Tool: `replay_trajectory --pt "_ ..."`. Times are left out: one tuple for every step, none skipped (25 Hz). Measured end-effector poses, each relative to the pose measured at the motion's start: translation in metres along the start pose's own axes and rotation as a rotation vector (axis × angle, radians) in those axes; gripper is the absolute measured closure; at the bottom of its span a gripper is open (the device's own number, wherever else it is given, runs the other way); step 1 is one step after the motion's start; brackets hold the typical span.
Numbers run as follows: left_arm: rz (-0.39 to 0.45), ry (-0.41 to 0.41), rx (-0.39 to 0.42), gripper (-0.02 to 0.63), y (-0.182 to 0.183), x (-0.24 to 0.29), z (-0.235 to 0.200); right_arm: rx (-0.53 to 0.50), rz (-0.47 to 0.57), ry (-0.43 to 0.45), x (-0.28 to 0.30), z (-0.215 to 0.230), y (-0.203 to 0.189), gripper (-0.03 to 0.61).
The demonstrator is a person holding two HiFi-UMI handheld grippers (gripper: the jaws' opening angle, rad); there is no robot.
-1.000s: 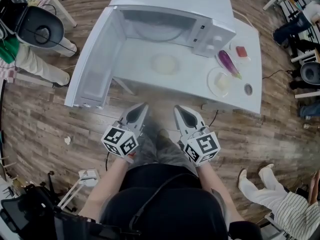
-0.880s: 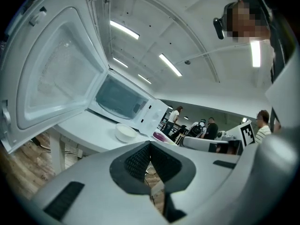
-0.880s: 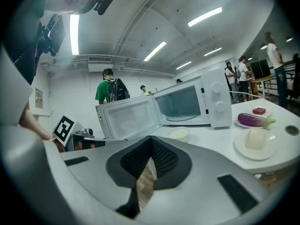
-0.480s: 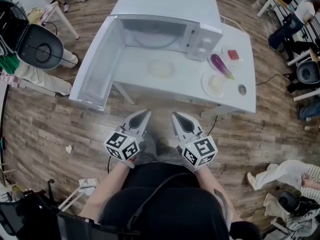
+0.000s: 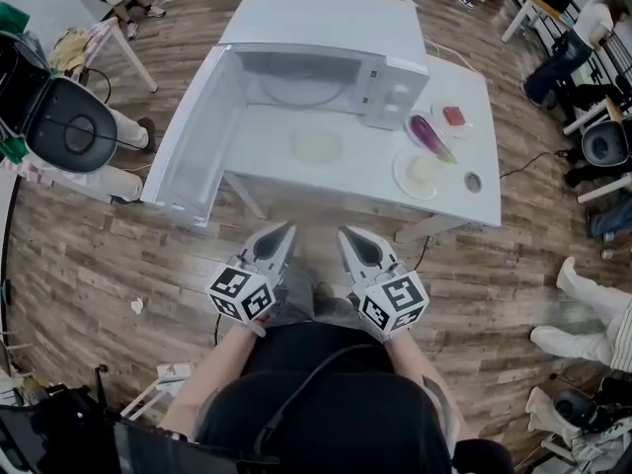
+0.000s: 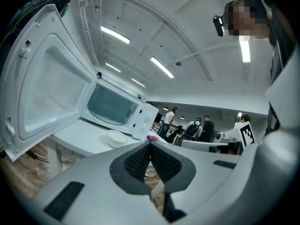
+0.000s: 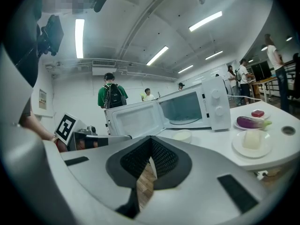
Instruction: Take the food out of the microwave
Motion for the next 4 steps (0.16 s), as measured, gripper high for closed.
replay_trajectory --pt "0.0 0.001 0.0 0.604 -0.0001 0.0008 -0.0008 0.0 0.0 0.0 0.0007 0.0006 0.0001 0.561" --pt "0.001 0.003 -0.001 0.603 -0.0003 0.0011 -0.0018 0.0 0.001 0.001 0.0013 0.0008 0.0003 0.56" --pt "0.001 0.006 -0.001 0.603 -0.0004 0.0011 -0.0028 -0.001 0.002 0.002 0.0019 0.0007 0.0006 0.56" --pt "0.001 0.009 -0.002 0.603 -0.0005 0.001 -0.0039 -0.002 0.003 0.004 0.0026 0.0005 0.0008 0.56"
Point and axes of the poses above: the fingertips, and each gripper's own axes: x forward along the fingers, z to its right, y out of its top, the point moved 10 cm from there along -x, backward along the fingers, and after that the axes turned 13 degrees about -y, right-handed, at the moved point
